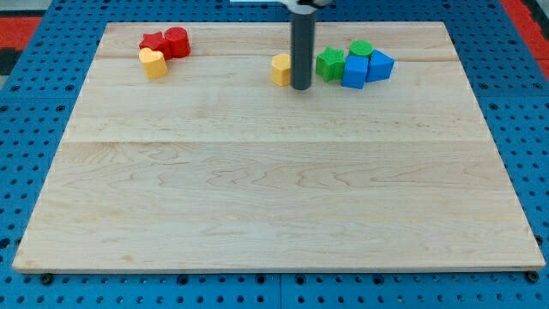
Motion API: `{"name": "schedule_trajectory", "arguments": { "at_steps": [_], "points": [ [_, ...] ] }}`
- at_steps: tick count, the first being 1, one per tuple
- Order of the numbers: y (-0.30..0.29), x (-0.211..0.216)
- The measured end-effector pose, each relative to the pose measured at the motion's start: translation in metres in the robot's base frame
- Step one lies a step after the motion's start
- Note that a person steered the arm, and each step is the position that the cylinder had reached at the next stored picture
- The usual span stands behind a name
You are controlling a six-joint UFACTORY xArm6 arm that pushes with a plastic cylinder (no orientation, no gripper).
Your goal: Slide the yellow hexagon into the group of red blocks
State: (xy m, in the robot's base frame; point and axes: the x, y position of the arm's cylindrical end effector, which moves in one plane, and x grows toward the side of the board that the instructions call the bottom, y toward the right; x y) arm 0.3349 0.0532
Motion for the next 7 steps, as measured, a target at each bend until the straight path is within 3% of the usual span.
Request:
{"name": "schedule_trajectory", "arguments": {
  "at_steps": [1,3,4,5,7],
  "points": [
    [0.008,-0.01],
    [-0.108,-0.044],
    [-0.129,-0.074],
    [-0.129,-0.077],
    [-0.186,-0.078]
  ]
}}
